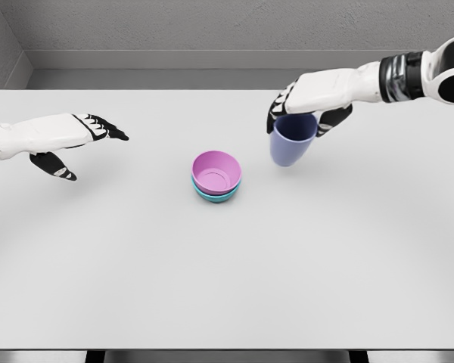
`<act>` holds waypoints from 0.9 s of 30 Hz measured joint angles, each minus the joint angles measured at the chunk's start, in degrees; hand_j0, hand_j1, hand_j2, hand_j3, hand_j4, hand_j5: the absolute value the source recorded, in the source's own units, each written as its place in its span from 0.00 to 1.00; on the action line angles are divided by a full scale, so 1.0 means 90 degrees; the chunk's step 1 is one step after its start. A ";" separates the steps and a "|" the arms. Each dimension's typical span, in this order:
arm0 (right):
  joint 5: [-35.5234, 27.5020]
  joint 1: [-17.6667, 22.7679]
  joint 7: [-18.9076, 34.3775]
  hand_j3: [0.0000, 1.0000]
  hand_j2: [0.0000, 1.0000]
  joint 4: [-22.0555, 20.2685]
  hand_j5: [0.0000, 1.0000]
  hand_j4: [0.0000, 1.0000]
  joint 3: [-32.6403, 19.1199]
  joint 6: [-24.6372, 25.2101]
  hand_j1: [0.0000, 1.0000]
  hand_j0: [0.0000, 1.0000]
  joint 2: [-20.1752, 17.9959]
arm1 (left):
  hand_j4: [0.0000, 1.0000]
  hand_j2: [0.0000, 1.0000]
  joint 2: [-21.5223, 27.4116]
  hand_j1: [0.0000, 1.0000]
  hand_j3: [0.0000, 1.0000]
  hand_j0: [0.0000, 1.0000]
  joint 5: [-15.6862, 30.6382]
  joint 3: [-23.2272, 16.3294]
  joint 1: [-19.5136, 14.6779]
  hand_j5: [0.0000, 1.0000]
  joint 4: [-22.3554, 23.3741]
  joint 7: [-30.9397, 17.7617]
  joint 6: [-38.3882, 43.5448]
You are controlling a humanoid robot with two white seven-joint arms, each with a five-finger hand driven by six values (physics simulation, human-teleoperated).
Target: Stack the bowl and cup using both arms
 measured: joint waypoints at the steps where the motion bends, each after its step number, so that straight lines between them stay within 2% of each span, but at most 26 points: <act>1: -0.0002 0.0000 0.0000 0.69 0.69 -0.0029 0.69 0.69 -0.0001 0.0000 0.69 0.69 0.0010 | 1.00 1.00 -0.0002 1.00 1.00 1.00 0.0000 -0.0001 0.0000 1.00 0.0017 0.0000 0.0000; 27: -0.0016 -0.0264 -0.0001 0.69 0.69 -0.0381 0.69 0.69 -0.0005 0.0000 0.69 0.69 0.0505 | 1.00 1.00 -0.0038 1.00 1.00 1.00 -0.0002 -0.0003 0.0000 1.00 0.0071 -0.0001 0.0000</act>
